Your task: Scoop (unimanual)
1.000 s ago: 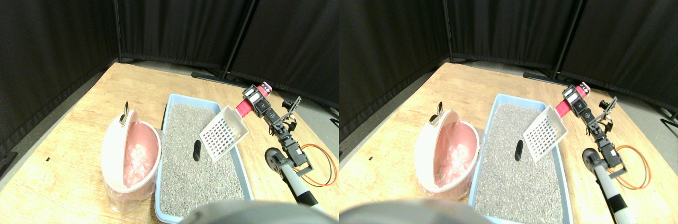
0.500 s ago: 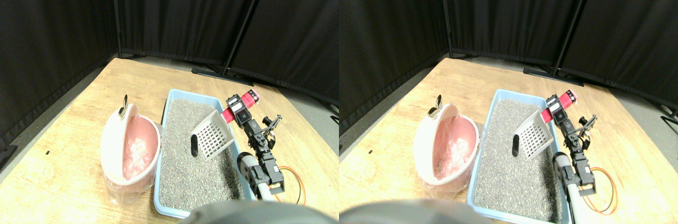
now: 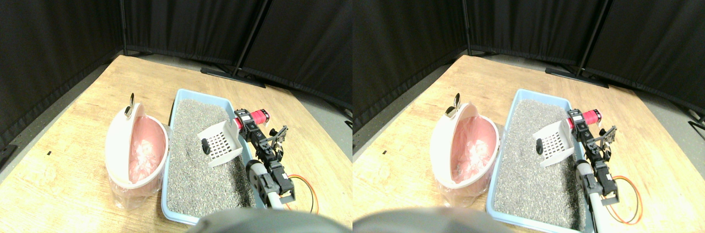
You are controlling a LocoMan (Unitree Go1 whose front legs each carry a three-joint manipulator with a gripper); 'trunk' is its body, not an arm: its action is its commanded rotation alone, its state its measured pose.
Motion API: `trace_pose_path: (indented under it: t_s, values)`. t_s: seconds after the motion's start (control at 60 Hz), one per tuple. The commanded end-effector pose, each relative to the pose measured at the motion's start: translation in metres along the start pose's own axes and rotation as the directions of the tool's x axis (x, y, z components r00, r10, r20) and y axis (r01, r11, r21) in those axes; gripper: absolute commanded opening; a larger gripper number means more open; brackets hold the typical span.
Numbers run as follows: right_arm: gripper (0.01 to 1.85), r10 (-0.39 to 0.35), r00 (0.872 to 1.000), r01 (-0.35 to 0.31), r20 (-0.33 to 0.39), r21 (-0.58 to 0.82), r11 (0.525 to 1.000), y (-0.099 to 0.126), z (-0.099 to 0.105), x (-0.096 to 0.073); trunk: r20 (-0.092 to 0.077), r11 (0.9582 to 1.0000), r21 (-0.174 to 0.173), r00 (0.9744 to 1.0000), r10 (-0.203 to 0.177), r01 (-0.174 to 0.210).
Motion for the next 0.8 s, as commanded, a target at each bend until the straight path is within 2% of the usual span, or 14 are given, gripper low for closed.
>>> trace_pose_path:
  t_s: [0.017,0.067,0.15,0.283,0.367,0.483,0.617,0.7,0.8]
  values:
    - [0.05,-0.071,0.993,0.058,0.091,0.141,0.988,-0.009,0.022,0.000,-0.011,0.9998,-0.016,0.9999,0.011,-0.011]
    - [0.05,-0.108,0.991,0.092,0.078,0.185,0.978,-0.014,0.026,-0.001,-0.009,0.9998,-0.015,0.9999,0.010,-0.010]
    - [0.05,-0.114,0.990,0.094,0.084,0.212,0.973,-0.019,0.030,-0.002,-0.008,0.9998,-0.015,0.9999,0.009,-0.009]
    - [0.05,-0.180,0.981,0.153,0.076,0.276,0.949,-0.025,0.034,-0.007,-0.002,0.9998,-0.017,1.0000,0.008,-0.008]
    - [0.05,-0.188,0.978,0.153,0.085,0.313,0.937,-0.028,0.034,-0.009,0.001,0.9998,-0.018,1.0000,0.008,-0.008]
    - [0.05,-0.188,0.975,0.130,0.117,0.384,0.914,-0.030,0.033,-0.011,0.006,0.9997,-0.020,0.9999,0.013,-0.012]
    - [0.05,-0.166,0.974,0.075,0.158,0.466,0.882,-0.028,0.030,-0.011,0.009,0.9996,-0.024,0.9998,0.018,-0.017]
    - [0.05,-0.173,0.971,0.073,0.162,0.490,0.869,-0.025,0.031,-0.011,0.010,0.9994,-0.027,0.9997,0.020,-0.020]
    - [0.05,-0.150,0.974,0.036,0.172,0.531,0.847,-0.021,0.033,-0.010,0.012,0.9992,-0.031,0.9996,0.026,-0.026]
